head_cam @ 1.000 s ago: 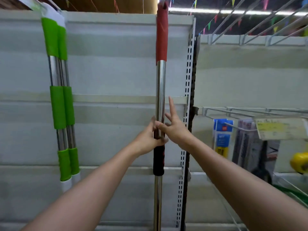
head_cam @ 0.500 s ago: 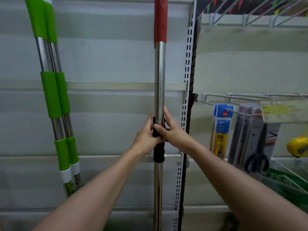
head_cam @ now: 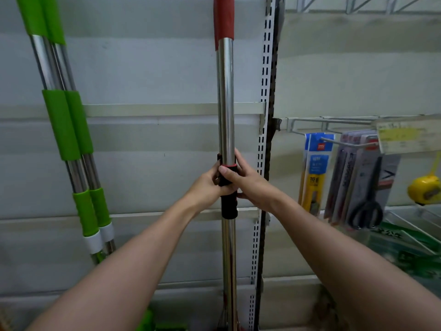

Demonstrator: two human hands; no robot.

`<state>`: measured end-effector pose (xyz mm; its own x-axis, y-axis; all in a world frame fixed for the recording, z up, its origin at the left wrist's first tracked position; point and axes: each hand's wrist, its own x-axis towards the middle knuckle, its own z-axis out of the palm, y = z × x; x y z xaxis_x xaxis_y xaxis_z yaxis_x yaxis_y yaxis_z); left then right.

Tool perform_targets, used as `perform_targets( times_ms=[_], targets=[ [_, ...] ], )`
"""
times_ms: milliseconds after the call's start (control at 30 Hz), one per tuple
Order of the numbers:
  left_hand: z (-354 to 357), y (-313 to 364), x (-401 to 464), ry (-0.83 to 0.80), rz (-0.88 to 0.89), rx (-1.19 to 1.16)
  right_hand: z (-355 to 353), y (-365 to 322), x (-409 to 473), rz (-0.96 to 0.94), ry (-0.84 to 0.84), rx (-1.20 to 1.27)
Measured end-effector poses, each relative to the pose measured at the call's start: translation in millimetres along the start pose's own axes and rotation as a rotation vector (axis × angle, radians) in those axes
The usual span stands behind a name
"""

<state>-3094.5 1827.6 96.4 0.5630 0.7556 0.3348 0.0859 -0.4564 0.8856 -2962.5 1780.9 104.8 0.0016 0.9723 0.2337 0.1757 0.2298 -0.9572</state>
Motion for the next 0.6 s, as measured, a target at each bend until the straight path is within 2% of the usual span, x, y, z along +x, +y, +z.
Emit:
perform_targets(
  times_ms=[233,400,467,600],
  targets=[
    [1.5,-6.5,4.7,0.085,-0.12,0.067,0.9,13.6,1.1,0.092,0.04,0.034],
    [6.0,-6.9,7.9,-0.074,-0.209,-0.202,5.4,27.6,12.8,0.188,-0.061,0.088],
    [9.1,-7.1,9.4,-0.12,-0.199,-0.16,7.1,26.2,13.8,0.176,-0.071,0.083],
    [9.4,-9.4,9.7,-0.077,-0.185,-0.182,7.1,24.7,15.6,0.147,-0.086,0.04]
  ],
)
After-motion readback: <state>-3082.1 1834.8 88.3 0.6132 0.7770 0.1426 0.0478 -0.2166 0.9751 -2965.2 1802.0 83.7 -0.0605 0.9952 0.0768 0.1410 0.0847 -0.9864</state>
